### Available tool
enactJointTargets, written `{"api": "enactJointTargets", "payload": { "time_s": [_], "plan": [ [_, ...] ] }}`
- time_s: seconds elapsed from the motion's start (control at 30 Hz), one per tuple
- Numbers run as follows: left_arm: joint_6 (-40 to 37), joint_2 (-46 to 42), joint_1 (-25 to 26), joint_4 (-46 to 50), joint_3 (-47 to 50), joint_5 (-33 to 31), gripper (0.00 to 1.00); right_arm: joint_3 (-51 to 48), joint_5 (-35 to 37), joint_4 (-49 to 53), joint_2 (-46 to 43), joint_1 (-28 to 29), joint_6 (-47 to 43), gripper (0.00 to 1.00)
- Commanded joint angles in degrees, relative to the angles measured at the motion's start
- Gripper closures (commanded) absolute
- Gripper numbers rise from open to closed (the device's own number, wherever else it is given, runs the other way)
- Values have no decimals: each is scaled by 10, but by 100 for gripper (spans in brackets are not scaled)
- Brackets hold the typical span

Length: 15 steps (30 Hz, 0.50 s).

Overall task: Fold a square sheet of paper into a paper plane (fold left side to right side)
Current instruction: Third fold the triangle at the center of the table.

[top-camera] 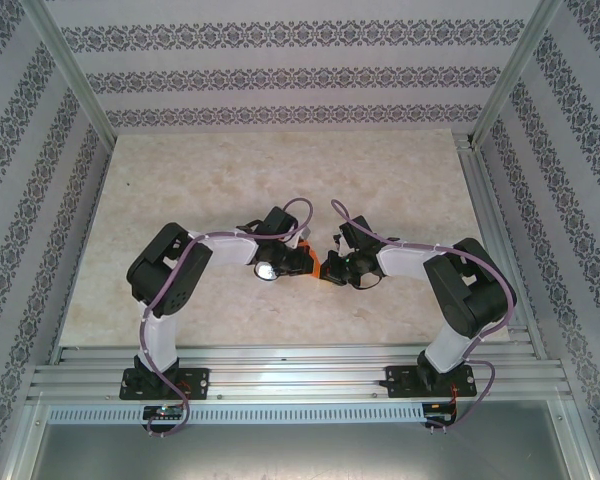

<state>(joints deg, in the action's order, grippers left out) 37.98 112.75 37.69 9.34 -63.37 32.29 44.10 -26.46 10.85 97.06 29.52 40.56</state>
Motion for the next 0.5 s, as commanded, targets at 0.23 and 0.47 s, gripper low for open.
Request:
{"api": "enactJointTargets", "payload": {
  "time_s": [0.23, 0.47],
  "plan": [
    [-4, 18, 16, 0, -18, 29, 97, -8, 43, 50, 27, 5, -11, 100],
    [-40, 28, 23, 72, -46, -7, 97, -6, 50, 57, 27, 5, -13, 100]
  ]
}}
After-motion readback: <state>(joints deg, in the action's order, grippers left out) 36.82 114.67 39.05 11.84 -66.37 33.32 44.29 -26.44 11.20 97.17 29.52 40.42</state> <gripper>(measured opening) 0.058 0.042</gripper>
